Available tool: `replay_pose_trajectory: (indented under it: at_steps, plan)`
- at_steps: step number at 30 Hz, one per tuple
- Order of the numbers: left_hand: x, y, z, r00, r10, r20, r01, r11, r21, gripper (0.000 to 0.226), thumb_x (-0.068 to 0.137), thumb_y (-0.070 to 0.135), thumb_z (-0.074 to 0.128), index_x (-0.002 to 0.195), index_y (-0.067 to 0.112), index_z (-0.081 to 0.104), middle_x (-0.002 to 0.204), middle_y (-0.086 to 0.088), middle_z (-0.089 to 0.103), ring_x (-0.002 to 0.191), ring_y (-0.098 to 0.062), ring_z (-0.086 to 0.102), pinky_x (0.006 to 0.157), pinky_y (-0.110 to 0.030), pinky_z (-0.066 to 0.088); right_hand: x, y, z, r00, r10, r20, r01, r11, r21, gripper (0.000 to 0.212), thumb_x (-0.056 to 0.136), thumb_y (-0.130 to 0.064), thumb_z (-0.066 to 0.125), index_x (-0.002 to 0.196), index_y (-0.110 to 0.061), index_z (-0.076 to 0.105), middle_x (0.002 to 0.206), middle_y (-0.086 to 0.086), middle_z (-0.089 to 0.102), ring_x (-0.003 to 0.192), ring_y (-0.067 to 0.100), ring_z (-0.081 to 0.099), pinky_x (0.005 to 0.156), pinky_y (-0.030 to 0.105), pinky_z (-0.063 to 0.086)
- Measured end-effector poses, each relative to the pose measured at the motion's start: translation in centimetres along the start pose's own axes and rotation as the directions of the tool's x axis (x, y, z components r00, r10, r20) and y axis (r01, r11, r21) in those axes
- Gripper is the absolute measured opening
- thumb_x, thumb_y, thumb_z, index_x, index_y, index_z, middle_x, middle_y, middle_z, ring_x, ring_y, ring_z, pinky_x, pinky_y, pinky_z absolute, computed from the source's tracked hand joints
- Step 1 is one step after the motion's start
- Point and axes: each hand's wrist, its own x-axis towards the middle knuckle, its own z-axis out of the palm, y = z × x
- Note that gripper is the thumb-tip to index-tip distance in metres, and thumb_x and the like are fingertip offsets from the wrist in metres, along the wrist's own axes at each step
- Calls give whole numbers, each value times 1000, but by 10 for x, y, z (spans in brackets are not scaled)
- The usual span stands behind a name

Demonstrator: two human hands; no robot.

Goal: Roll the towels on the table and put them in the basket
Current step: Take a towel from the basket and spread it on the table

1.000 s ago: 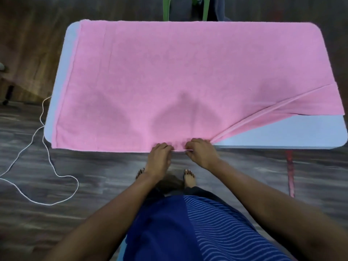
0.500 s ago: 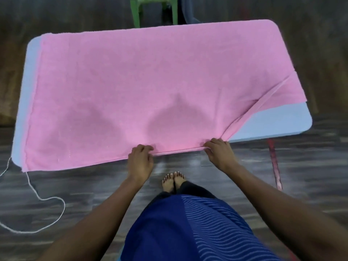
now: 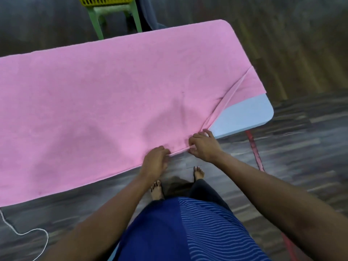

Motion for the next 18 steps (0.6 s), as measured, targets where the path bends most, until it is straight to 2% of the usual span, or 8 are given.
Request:
replay_pose_trajectory:
  at_steps: [4,6,8,10,12,14,16,18]
  plan:
    - [-7,-4,-1,999,-41,-31,42,999,10,18,83,21,52,86,13,68,78,-4,61,75,-28,59,61,-36,46,14,75,-22,1000,-19,19,21,993,-114,30,92,-36,53,119,-24,59,124,-1,60,125,23,48,116,44,11]
    - [-8,-1,3,995,-99,-34,100,994,36,19,82,21,50,86,14,68,80,-3,62,76,-28,59,61,-36,47,17,112,-28,1000,-25,-19,23,991,-129,30,91,-37,55,117,-23,61,121,0,62,123,25,51,116,46,11]
    - [-7,5,10,979,-194,-62,198,978,63,20,82,21,50,87,14,68,84,-4,65,79,-29,60,63,-37,49,13,145,-30,995,-59,-76,50,991,-120,25,90,-34,57,109,-20,66,111,3,67,114,28,57,115,48,18]
    - [-5,16,18,949,-288,-127,302,947,109,15,83,14,57,91,14,70,89,-7,67,83,-32,61,66,-37,49,2,168,-28,990,-104,-98,96,992,-86,20,91,-27,56,101,-16,68,99,8,68,101,33,62,103,46,35]
    - [5,36,32,925,-314,-214,352,920,172,18,81,11,65,98,15,71,95,-8,67,86,-34,60,70,-39,46,-14,182,-24,987,-128,-101,129,992,1,20,89,-26,52,94,-14,68,90,10,67,87,36,63,80,42,45]
    - [25,74,51,932,-281,-228,323,930,174,28,79,23,65,107,19,68,104,-5,66,93,-33,57,77,-42,45,-27,189,-18,983,-149,-105,158,984,83,21,90,-28,52,92,-15,68,87,8,65,82,34,62,72,41,48]
    - [53,118,73,965,-185,-185,210,970,124,40,77,33,61,116,21,64,113,-4,64,101,-30,57,84,-43,44,-34,193,-10,977,-185,-108,200,968,152,22,91,-29,53,93,-15,69,89,8,65,82,33,61,72,42,50]
    - [81,159,94,982,-119,-144,133,987,91,43,77,27,67,119,21,63,115,-5,64,104,-28,57,87,-43,43,-38,193,-9,974,-197,-114,216,957,194,21,91,-28,56,96,-14,70,92,7,66,85,32,61,73,42,51]
